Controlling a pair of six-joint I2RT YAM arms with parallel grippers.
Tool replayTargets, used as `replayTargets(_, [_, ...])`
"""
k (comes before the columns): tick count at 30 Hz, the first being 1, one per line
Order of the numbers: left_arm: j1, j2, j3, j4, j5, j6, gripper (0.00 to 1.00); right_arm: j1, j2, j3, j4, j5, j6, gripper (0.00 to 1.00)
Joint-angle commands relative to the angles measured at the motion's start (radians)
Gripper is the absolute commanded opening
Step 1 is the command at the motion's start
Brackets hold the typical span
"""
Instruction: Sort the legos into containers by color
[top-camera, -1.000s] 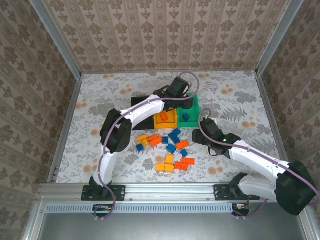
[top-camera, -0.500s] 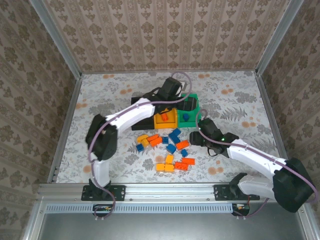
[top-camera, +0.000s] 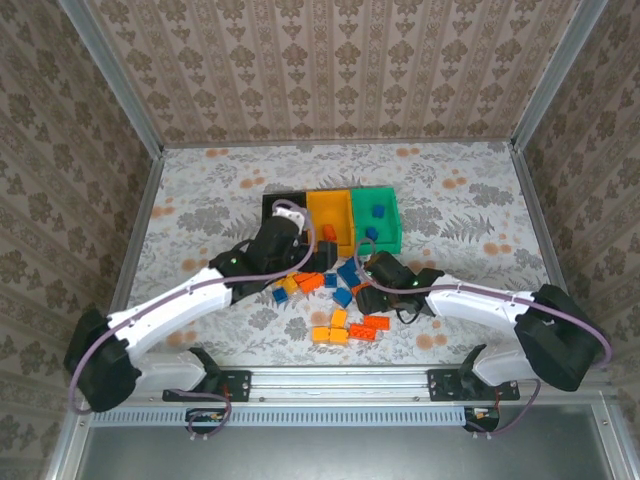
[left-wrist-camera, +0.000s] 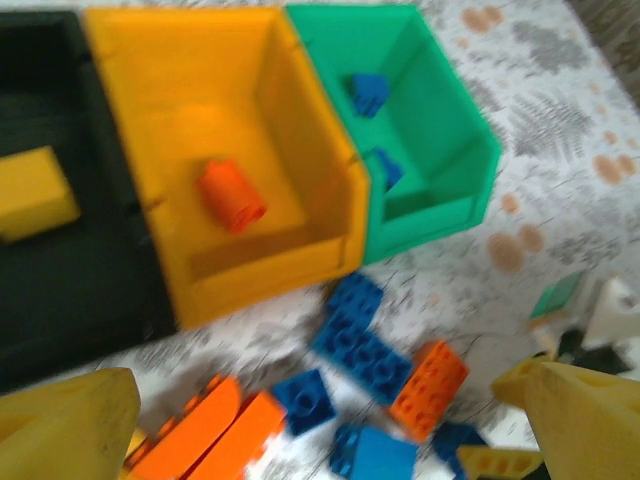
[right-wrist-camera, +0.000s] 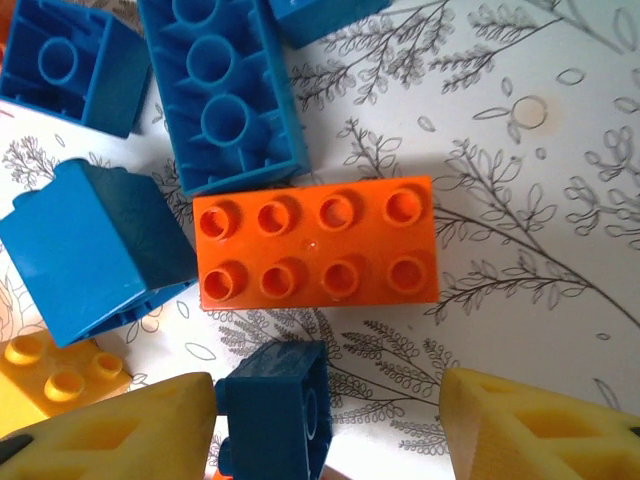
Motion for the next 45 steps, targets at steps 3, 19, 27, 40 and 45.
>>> replayTargets(3, [0.007,-0.141,-0.116,-0.069,-0.127,-0.095,1.0,0.017,0.052,0.023,-0.015,-0.03,-0.003,0.53])
replayTargets(19, [0.028,-0.209,-0.197,-0.116,-0.147,-0.13,1.0,0.028,0.003,0.014,-0.042,0.029,0.004,0.31])
replayTargets(27, [0.031,-0.242,-0.235,-0.119,-0.153,-0.147,1.0,-0.019,-0.141,0.12,-0.126,0.071,-0.03,0.21])
replayTargets(40, [0.039,-0.321,-0.288,-0.148,-0.143,-0.192,1.0,-0.265,0.218,0.53,-0.066,0.158,-0.026,0.22])
replayTargets(45, [0.038,-0.369,-0.314,-0.168,-0.139,-0.215,1.0,-0.31,0.415,0.665,-0.105,0.162,-0.021,0.24])
